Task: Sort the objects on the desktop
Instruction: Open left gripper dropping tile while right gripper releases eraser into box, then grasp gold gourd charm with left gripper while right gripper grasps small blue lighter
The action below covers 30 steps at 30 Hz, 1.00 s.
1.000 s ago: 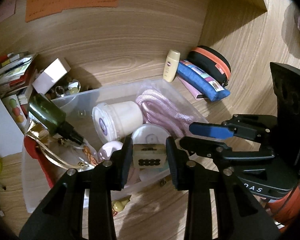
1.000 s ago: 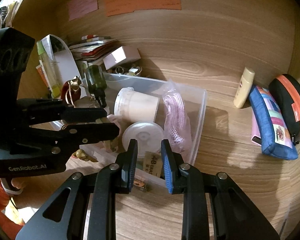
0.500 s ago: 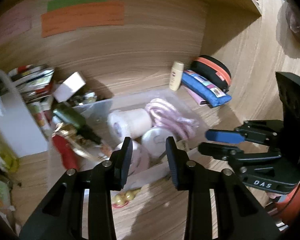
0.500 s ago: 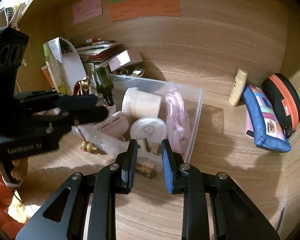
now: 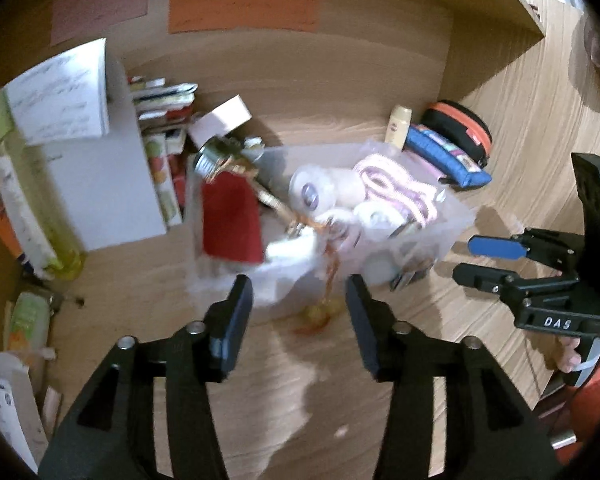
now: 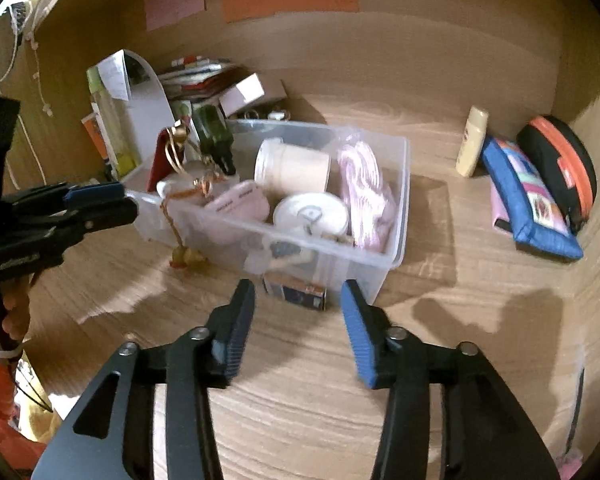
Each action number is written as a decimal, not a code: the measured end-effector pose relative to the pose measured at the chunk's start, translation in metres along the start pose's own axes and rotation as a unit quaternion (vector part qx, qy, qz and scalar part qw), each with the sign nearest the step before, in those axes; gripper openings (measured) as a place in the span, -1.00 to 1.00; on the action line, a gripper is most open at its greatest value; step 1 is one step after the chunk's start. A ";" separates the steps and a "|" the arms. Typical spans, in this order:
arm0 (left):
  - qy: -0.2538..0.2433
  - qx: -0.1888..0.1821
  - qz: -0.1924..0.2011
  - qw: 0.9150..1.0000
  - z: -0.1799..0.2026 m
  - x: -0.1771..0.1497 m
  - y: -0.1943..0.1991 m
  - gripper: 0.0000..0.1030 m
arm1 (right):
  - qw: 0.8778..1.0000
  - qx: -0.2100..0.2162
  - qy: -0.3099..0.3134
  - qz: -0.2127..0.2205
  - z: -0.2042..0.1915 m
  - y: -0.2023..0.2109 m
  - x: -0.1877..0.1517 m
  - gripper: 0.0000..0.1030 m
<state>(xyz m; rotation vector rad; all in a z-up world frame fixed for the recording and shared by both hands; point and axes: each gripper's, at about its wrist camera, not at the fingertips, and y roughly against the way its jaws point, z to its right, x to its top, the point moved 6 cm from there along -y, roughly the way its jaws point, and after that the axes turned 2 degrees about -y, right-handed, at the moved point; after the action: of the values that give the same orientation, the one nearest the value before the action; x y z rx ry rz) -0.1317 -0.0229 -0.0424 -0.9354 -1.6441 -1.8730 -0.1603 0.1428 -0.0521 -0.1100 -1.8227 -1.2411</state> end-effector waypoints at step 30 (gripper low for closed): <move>0.030 -0.060 -0.068 0.995 0.005 -0.036 -0.046 0.23 | 0.994 -0.057 -0.064 -0.064 -0.015 -0.055 -0.016 -0.44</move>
<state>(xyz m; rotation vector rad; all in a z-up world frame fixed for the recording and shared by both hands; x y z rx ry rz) -0.1414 -0.0131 -0.0992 -0.8234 -1.6119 -2.0902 -0.1702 0.1101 -0.1009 -0.1420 -1.8913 -1.4578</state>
